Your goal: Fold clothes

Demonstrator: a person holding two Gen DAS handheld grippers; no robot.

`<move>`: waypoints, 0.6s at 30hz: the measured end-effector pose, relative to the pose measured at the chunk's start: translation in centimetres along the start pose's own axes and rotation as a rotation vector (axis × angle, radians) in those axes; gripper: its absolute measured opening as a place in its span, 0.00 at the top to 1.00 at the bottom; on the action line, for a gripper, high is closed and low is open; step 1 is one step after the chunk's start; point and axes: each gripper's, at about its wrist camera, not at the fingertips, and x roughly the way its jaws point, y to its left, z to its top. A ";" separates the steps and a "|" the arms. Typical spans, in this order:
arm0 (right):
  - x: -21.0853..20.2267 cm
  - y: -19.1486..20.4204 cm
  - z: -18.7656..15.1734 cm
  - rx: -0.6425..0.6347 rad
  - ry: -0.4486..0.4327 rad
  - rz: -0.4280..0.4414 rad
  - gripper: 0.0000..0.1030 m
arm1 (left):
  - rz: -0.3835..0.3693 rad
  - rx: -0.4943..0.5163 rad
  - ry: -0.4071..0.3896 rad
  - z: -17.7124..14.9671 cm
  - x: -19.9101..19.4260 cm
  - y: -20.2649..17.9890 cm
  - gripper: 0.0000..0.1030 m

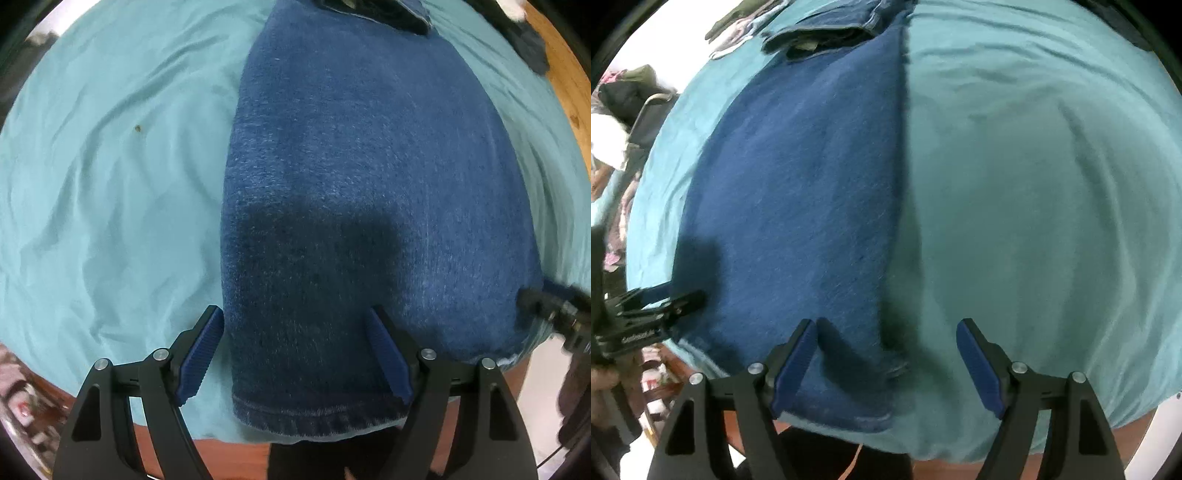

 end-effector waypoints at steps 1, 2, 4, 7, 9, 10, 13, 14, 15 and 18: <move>0.3 0.0 -0.1 0.004 0.012 0.019 0.27 | -0.033 -0.021 -0.003 0.4 0.4 0.5 0.23; 0.8 -0.4 -0.3 0.022 0.027 0.045 0.27 | -0.085 -0.050 -0.003 0.3 0.8 1.5 0.23; 2.0 -1.7 -0.4 0.077 0.066 0.123 0.27 | -0.206 -0.118 0.010 0.3 2.1 3.5 0.22; 3.0 -3.6 -0.4 0.168 0.079 0.209 0.25 | -0.366 -0.196 0.022 0.0 3.2 6.0 0.20; 3.1 -4.6 -0.4 0.220 0.075 0.273 0.25 | -0.504 -0.228 0.016 -0.7 3.6 7.3 0.19; 3.5 -4.8 -0.3 0.240 0.084 0.329 0.24 | -0.585 -0.253 0.019 -1.2 3.9 8.0 0.19; 4.9 -5.5 0.1 0.284 0.115 0.476 0.21 | -0.823 -0.352 0.049 -3.2 4.9 10.1 0.27; 5.6 -5.5 0.3 0.287 0.126 0.511 0.21 | -0.866 -0.389 0.072 -4.0 5.4 10.7 0.38; 5.9 -5.4 0.5 0.270 0.120 0.529 0.28 | -0.903 -0.419 0.099 -4.8 5.9 11.2 0.74; 5.7 -4.4 1.0 0.201 0.115 0.569 0.83 | -0.938 -0.473 0.133 -6.2 6.0 11.1 0.82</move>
